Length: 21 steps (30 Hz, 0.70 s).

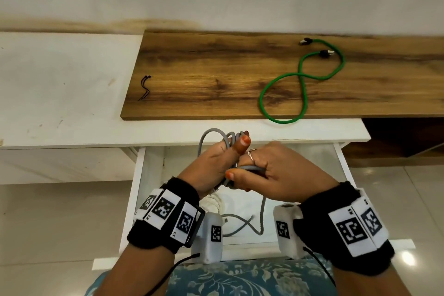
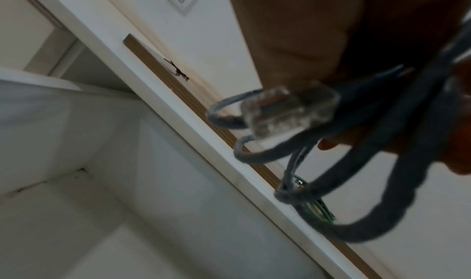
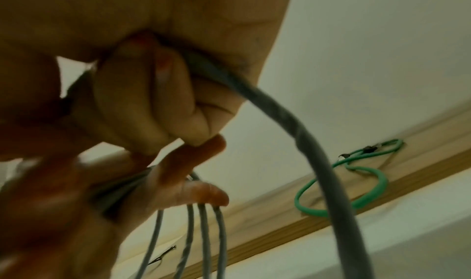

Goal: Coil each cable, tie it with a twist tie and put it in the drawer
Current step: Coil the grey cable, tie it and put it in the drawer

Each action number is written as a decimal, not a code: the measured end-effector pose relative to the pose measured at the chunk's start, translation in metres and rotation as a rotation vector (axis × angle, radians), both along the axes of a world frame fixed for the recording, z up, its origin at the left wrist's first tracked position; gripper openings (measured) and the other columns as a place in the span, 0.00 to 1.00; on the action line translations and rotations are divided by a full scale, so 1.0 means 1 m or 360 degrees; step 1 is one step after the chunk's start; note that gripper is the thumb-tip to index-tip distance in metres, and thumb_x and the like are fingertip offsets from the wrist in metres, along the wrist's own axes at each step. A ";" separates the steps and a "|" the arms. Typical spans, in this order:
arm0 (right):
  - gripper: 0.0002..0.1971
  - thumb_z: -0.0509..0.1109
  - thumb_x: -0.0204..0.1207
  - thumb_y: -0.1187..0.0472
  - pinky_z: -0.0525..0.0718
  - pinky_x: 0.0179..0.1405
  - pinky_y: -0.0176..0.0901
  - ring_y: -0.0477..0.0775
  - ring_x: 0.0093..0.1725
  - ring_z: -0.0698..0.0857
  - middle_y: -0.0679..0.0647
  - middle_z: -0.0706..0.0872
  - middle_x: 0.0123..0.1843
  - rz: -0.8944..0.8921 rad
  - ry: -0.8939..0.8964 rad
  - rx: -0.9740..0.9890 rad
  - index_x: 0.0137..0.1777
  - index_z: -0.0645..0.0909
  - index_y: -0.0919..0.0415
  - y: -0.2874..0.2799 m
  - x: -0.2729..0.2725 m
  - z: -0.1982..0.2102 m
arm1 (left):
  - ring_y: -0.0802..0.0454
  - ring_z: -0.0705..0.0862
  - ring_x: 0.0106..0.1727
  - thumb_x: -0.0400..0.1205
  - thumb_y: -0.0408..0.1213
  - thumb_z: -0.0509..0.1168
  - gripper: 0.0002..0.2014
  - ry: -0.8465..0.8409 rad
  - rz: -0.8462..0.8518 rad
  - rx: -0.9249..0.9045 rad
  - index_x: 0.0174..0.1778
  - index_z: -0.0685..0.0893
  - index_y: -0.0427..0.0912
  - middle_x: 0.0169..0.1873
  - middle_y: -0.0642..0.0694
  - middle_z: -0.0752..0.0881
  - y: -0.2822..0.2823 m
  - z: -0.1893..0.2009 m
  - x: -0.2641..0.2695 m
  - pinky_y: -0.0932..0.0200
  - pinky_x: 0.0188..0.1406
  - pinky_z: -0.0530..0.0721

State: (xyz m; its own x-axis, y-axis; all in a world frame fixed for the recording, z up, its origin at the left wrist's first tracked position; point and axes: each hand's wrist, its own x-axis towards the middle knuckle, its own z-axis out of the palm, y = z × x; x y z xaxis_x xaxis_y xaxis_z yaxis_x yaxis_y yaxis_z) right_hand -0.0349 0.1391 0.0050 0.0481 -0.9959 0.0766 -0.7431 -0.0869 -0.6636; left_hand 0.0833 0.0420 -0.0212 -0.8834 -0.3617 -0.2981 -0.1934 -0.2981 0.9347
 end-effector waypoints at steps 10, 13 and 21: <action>0.08 0.64 0.76 0.45 0.75 0.34 0.29 0.40 0.37 0.81 0.39 0.83 0.35 -0.0292 -0.0050 -0.0126 0.46 0.80 0.46 0.011 -0.033 0.000 | 0.63 0.61 0.07 0.78 0.56 0.51 0.26 -0.0008 -0.0156 0.0415 0.41 0.90 0.45 0.15 0.44 0.80 -0.007 -0.009 0.002 0.70 0.10 0.61; 0.03 0.62 0.78 0.51 0.73 0.37 0.26 0.38 0.40 0.79 0.38 0.81 0.38 -0.0399 -0.0080 -0.0123 0.47 0.76 0.46 0.009 -0.036 -0.007 | 0.64 0.59 0.06 0.83 0.56 0.47 0.32 0.0076 -0.0156 0.0646 0.47 0.88 0.33 0.13 0.45 0.74 -0.012 -0.014 0.000 0.73 0.08 0.57; 0.12 0.59 0.81 0.54 0.77 0.34 0.35 0.43 0.33 0.76 0.45 0.80 0.35 -0.0506 -0.0852 -0.0098 0.50 0.82 0.36 -0.002 -0.032 -0.040 | 0.62 0.76 0.13 0.84 0.60 0.45 0.35 0.0796 -0.0374 0.1394 0.63 0.81 0.32 0.26 0.46 0.87 -0.011 -0.021 0.000 0.73 0.11 0.67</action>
